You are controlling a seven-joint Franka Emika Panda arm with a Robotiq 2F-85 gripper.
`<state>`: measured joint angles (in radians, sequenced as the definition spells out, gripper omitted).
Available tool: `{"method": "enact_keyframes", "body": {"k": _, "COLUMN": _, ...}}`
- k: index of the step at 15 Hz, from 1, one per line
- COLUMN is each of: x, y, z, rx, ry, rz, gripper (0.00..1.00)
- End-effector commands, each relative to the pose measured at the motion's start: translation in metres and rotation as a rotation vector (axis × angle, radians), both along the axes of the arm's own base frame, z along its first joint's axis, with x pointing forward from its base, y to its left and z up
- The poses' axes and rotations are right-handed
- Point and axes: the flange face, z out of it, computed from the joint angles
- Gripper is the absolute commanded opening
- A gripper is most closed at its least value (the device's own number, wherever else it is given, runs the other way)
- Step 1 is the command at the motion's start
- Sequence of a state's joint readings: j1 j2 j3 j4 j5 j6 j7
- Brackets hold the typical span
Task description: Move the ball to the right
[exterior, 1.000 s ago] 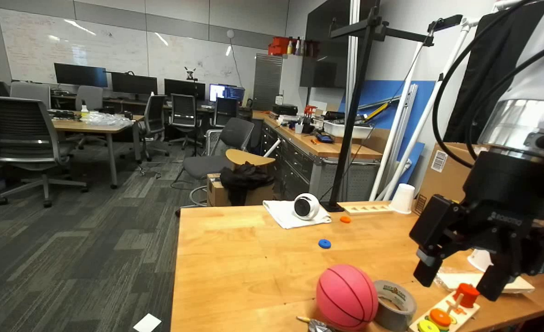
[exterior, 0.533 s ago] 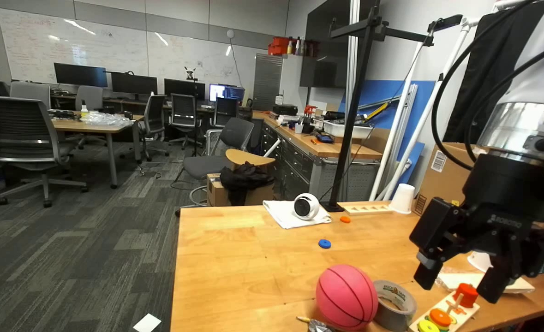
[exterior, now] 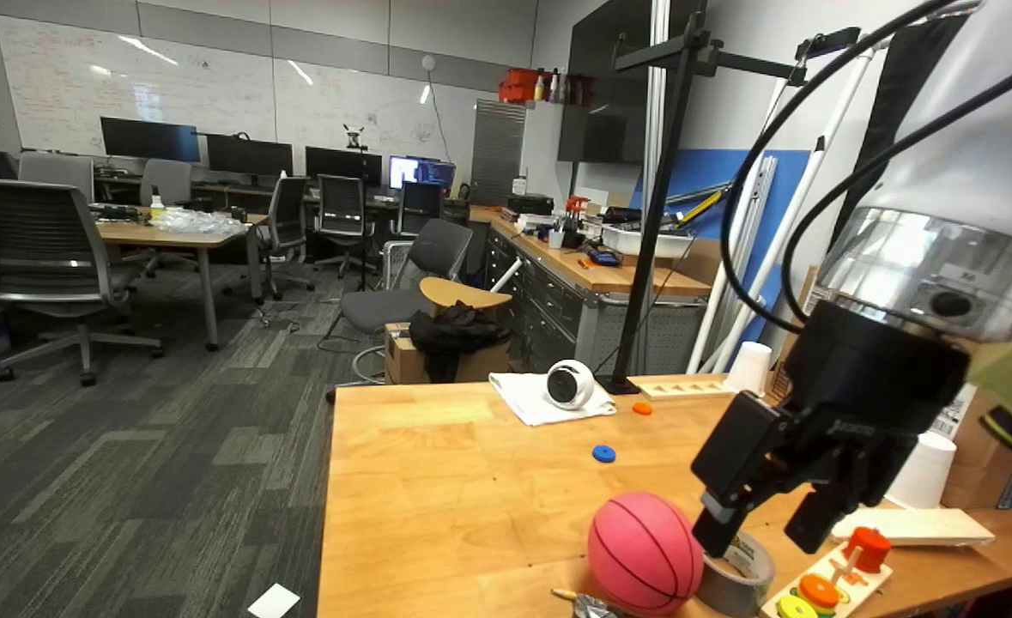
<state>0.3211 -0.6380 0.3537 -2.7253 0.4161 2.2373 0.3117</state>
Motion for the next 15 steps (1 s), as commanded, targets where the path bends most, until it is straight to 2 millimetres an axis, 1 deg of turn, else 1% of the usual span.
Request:
{"method": "enact_keyframes", "body": {"k": 1, "x": 0.015, "y": 0.043, "z": -0.011, "rx": 0.05, "ry": -0.068, "rz": 0.175, "gripper": 1.0}}
{"method": "enact_keyframes", "body": {"k": 4, "x": 0.019, "y": 0.073, "z": -0.033, "rx": 0.072, "ry": -0.101, "rz": 0.324, "gripper": 1.0}}
{"method": "enact_keyframes", "body": {"k": 5, "x": 0.019, "y": 0.081, "z": -0.045, "rx": 0.077, "ry": -0.101, "rz": 0.378, "gripper": 1.0}}
{"method": "enact_keyframes", "body": {"k": 8, "x": 0.022, "y": 0.095, "z": -0.079, "rx": 0.082, "ry": -0.081, "rz": 0.537, "gripper": 1.0}}
{"method": "enact_keyframes", "body": {"k": 9, "x": 0.024, "y": 0.096, "z": -0.089, "rx": 0.083, "ry": -0.067, "rz": 0.593, "gripper": 1.0}}
{"method": "enact_keyframes", "body": {"k": 11, "x": 0.033, "y": 0.093, "z": -0.105, "rx": 0.084, "ry": -0.033, "rz": 0.706, "gripper": 1.0}}
{"method": "enact_keyframes", "body": {"k": 13, "x": 0.047, "y": 0.084, "z": -0.118, "rx": 0.084, "ry": -0.005, "rz": 0.82, "gripper": 1.0}}
{"method": "enact_keyframes", "body": {"k": 15, "x": 0.064, "y": 0.072, "z": -0.127, "rx": 0.085, "ry": 0.023, "rz": 0.919, "gripper": 1.0}}
